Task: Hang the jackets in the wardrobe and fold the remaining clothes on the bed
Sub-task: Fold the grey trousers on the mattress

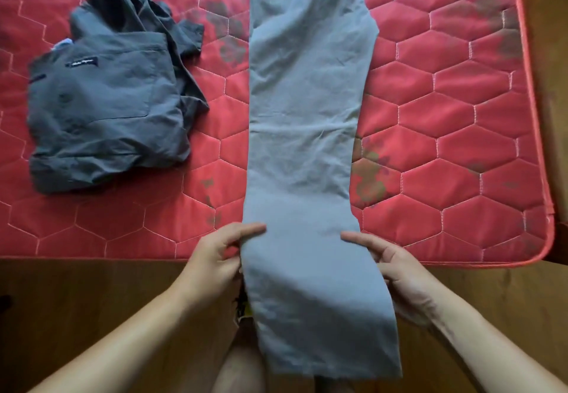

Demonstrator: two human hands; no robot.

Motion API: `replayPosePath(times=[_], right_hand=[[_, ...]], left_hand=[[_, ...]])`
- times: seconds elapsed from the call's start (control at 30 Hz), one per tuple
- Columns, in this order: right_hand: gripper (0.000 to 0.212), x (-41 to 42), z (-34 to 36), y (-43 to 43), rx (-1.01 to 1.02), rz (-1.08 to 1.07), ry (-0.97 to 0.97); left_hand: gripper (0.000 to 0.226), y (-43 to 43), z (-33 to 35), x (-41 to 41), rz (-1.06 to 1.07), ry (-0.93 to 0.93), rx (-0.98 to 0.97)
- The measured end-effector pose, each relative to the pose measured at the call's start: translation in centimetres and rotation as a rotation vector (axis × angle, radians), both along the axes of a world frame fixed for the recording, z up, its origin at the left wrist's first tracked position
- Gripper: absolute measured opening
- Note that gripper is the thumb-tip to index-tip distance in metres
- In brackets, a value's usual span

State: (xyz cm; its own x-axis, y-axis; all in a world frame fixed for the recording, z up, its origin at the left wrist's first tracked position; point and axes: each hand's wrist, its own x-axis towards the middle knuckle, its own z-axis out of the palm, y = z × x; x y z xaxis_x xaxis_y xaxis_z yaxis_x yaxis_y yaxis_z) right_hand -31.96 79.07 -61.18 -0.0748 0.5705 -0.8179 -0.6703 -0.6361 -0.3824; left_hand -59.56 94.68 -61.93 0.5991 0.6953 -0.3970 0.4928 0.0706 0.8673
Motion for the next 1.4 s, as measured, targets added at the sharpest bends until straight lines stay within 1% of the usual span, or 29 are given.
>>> replayPosePath(times=[0.07, 0.1, 0.13, 0.17, 0.2, 0.23, 0.27, 0.3, 0.33, 0.37, 0.43, 0.5, 0.53, 0.6, 0.63, 0.67, 0.73, 0.83, 0.9, 0.97, 1.03, 1.1, 1.17, 1.23, 1.27, 1.3, 1.33, 1.37, 1.4], right_hand=[[0.067, 0.4, 1.8, 2.1, 0.181, 0.154, -0.388], [0.07, 0.9, 2.8, 3.6, 0.289, 0.241, -0.568], [0.069, 1.7, 3.9, 5.4, 0.386, 0.303, -0.717], [0.063, 2.7, 4.8, 7.7, 0.453, 0.305, -0.824], [0.053, 4.0, 5.1, 10.2, 0.478, 0.243, -0.897], [0.04, 5.4, 5.0, 13.1, 0.47, 0.146, -0.931], [0.029, 6.7, 4.5, 16.2, 0.444, 0.069, -0.91], [0.021, 7.7, 3.7, 19.1, 0.406, 0.025, -0.813], [0.014, 8.4, 2.1, 21.3, 0.345, 0.013, -0.677], [0.011, 8.8, 0.1, 22.7, 0.239, 0.034, -0.56], [0.016, 8.3, -2.9, 22.7, -0.019, 0.172, -0.449], [0.026, 7.3, -4.7, 21.0, -0.182, 0.235, -0.357], [0.023, 7.0, -5.3, 20.2, -0.196, 0.206, -0.278], [0.012, 6.6, -6.0, 19.2, -0.152, 0.073, -0.182], [0.017, 6.4, -6.2, 18.9, -0.108, 0.01, -0.16], [0.031, 6.4, -6.6, 18.5, -0.064, -0.025, -0.169], [0.052, 6.4, -6.6, 18.1, 0.012, 0.014, -0.362], [0.038, 7.1, -6.0, 18.4, 0.115, 0.081, -0.605], [0.035, 8.0, -5.9, 20.3, 0.129, 0.11, -0.756], [0.033, 9.0, -6.4, 22.0, 0.108, 0.059, -0.781], [0.032, 9.6, -7.1, 22.8, 0.059, 0.076, -0.767], [0.04, 9.3, -7.3, 22.9, 0.042, 0.201, -0.889], [0.049, 8.6, -7.1, 22.7, 0.078, 0.324, -1.138], [0.037, 7.7, -6.7, 22.3, 0.021, 0.284, -1.267], [0.023, 7.4, -6.1, 22.1, -0.012, 0.129, -1.114], [0.026, 7.0, -5.5, 21.9, -0.046, -0.034, -0.845], [0.043, 6.7, -5.3, 21.3, -0.079, -0.151, -0.555], [0.056, 6.4, -5.1, 20.5, -0.084, -0.186, -0.396], [0.055, 6.0, -4.8, 19.8, -0.073, -0.126, -0.391]], left_hand=[[0.045, 2.4, 1.4, 1.3, -0.16, -0.058, 0.494], [0.037, 4.2, 2.0, 2.1, -0.206, -0.105, 0.648], [0.028, 6.3, 2.4, 3.0, -0.219, -0.142, 0.73], [0.02, 8.6, 2.5, 4.3, -0.181, -0.168, 0.723], [0.015, 11.1, 2.6, 6.0, -0.087, -0.192, 0.609], [0.012, 13.6, 2.6, 8.0, 0.038, -0.211, 0.391], [0.011, 16.0, 2.3, 9.9, 0.158, -0.232, 0.098], [0.014, 17.9, 1.6, 11.5, 0.238, -0.24, -0.171], [0.017, 19.3, 0.3, 12.6, 0.277, -0.205, -0.368], [0.021, 20.0, -1.0, 13.1, 0.287, -0.115, -0.482], [0.028, 19.6, -3.5, 12.7, 0.246, 0.092, -0.583], [0.028, 18.0, -5.4, 11.2, 0.228, 0.167, -0.627], [0.023, 17.3, -6.1, 10.5, 0.243, 0.147, -0.627], [0.01, 16.3, -6.9, 9.5, 0.26, 0.056, -0.548], [0.008, 15.9, -7.0, 9.1, 0.242, 0.012, -0.5], [0.013, 15.6, -7.1, 8.9, 0.221, -0.028, -0.47], [0.021, 15.3, -7.1, 8.6, 0.196, -0.058, -0.449], [0.017, 15.9, -7.0, 9.1, 0.197, -0.059, -0.413], [0.017, 17.0, -7.1, 10.3, 0.24, -0.101, -0.348], [0.022, 18.2, -7.4, 11.4, 0.311, -0.13, -0.301], [0.029, 19.0, -7.8, 11.9, 0.31, -0.079, -0.26], [0.041, 19.0, -8.0, 12.2, 0.251, 0.042, -0.178], [0.047, 18.6, -7.8, 12.4, 0.208, 0.196, 0.07], [0.036, 17.5, -6.9, 12.2, 0.221, 0.306, 0.369], [0.027, 16.9, -6.5, 12.0, 0.241, 0.3, 0.409], [0.021, 16.3, -6.1, 11.7, 0.25, 0.284, 0.357], [0.019, 15.6, -5.8, 11.5, 0.26, 0.272, 0.24], [0.02, 14.9, -5.4, 11.4, 0.271, 0.27, 0.096], [0.022, 14.4, -5.1, 11.3, 0.289, 0.268, -0.007]])
